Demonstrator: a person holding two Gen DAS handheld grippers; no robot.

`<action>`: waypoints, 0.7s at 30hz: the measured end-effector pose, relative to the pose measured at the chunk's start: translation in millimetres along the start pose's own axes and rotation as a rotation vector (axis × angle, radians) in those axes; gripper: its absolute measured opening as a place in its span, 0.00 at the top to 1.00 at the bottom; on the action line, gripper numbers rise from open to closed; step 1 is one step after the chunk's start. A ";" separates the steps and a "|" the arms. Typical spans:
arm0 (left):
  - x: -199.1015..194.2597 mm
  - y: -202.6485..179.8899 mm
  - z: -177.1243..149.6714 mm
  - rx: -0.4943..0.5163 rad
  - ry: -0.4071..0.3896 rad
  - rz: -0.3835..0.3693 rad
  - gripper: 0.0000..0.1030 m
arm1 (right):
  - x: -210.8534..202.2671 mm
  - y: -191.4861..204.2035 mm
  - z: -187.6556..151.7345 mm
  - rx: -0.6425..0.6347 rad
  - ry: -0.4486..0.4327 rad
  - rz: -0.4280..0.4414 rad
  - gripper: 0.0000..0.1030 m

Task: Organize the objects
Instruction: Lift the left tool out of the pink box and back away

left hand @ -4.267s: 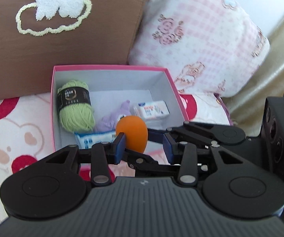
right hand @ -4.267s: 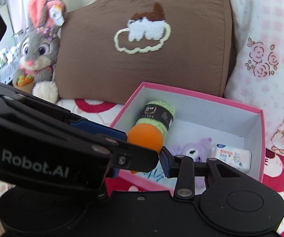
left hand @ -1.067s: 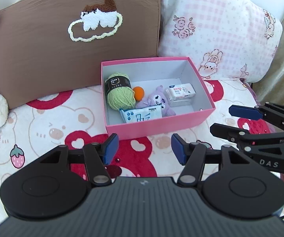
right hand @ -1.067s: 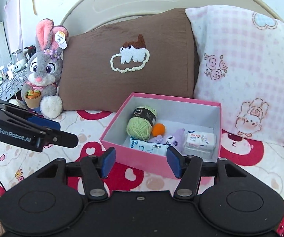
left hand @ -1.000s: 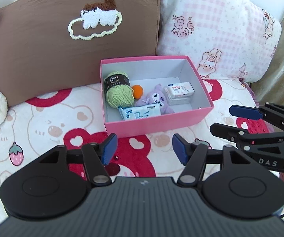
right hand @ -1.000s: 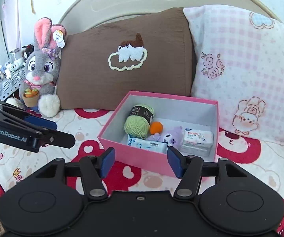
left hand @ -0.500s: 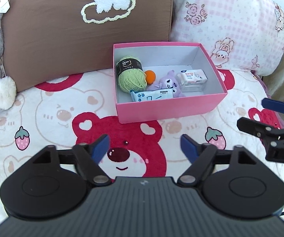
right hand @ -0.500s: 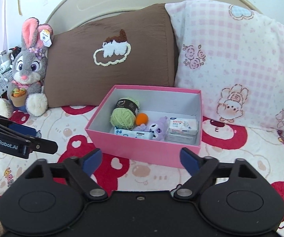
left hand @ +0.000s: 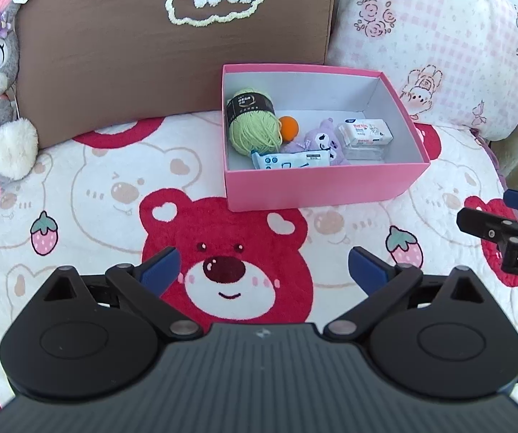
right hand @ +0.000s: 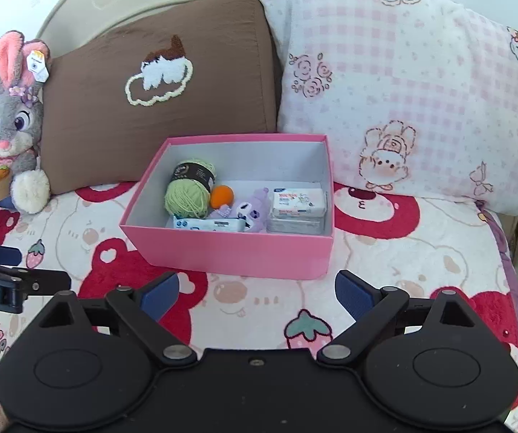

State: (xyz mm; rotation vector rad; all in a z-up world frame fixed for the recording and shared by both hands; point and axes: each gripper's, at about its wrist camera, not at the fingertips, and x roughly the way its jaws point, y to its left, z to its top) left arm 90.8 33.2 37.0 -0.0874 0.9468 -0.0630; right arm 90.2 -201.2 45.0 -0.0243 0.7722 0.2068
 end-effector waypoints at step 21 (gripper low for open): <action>6.8 -0.8 -3.2 -0.043 0.082 -0.013 0.02 | 1.8 -3.6 -5.4 0.048 0.110 -0.063 0.07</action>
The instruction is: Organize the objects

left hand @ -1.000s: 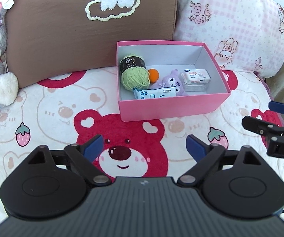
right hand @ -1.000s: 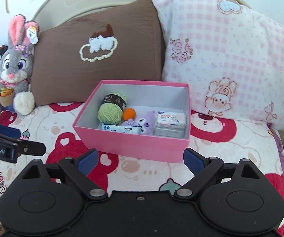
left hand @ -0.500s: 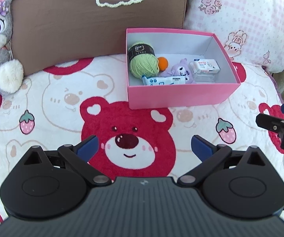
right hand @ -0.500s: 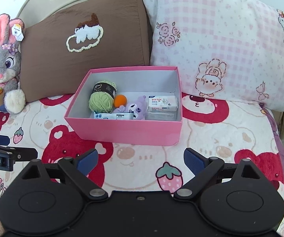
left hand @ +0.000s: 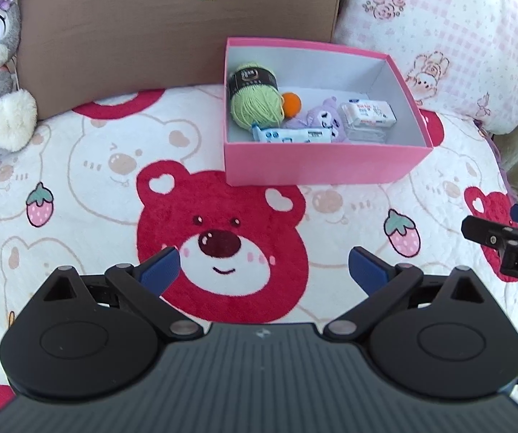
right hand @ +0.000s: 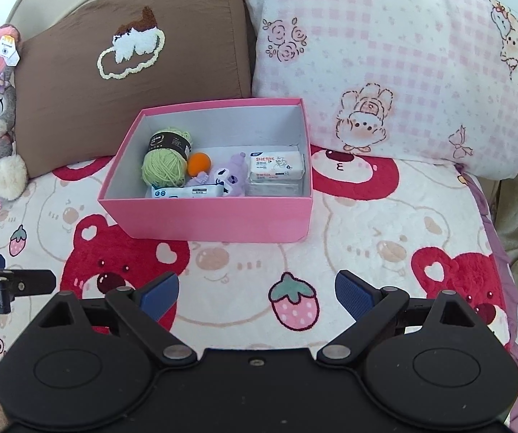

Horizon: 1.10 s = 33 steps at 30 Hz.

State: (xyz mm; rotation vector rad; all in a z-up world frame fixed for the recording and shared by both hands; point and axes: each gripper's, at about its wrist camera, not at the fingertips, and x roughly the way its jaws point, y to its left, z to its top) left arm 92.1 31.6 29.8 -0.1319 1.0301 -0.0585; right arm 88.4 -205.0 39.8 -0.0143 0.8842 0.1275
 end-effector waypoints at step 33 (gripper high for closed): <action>-4.2 -10.5 -6.2 0.035 0.010 0.018 0.02 | -8.0 1.1 3.7 -0.013 0.011 -0.085 0.07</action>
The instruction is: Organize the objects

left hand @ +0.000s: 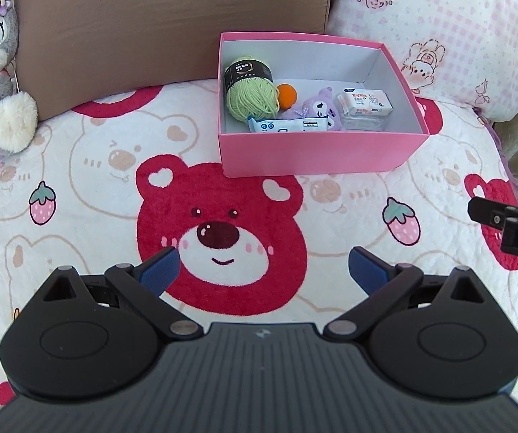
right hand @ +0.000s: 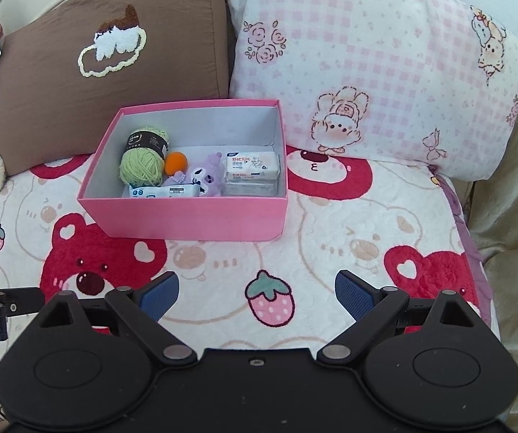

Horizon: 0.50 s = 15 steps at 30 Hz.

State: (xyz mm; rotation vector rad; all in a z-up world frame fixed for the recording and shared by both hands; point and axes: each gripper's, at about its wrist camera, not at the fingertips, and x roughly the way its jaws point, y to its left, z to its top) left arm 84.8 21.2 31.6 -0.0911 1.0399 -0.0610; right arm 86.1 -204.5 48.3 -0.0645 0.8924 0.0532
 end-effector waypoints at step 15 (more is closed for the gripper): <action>4.7 15.0 0.3 -0.107 0.030 0.007 0.02 | -0.2 2.2 -2.9 0.012 0.021 0.025 0.07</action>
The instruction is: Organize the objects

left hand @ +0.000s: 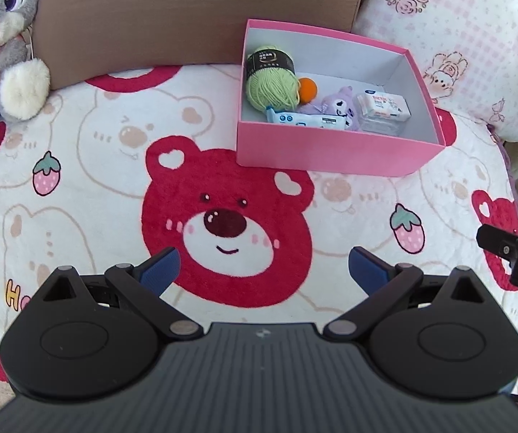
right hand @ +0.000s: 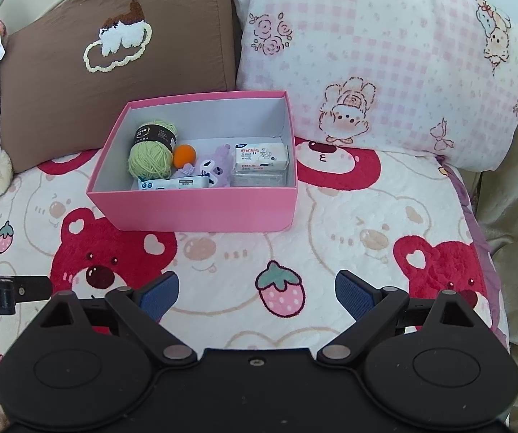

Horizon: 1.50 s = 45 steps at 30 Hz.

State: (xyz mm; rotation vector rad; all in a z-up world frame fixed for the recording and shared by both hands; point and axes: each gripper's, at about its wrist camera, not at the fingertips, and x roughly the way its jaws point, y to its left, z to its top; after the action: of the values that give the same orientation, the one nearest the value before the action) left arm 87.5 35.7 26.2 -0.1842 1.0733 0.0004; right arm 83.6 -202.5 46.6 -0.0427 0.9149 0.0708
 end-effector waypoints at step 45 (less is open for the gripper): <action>-7.6 -14.5 -1.9 0.088 -0.032 0.092 0.02 | -3.3 2.6 -1.5 -0.003 0.012 0.004 0.07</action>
State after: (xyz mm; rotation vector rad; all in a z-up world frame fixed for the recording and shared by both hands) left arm 83.5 21.8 34.1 -0.0557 1.0467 0.0387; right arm 80.2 -200.2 48.3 -0.0441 0.9267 0.0756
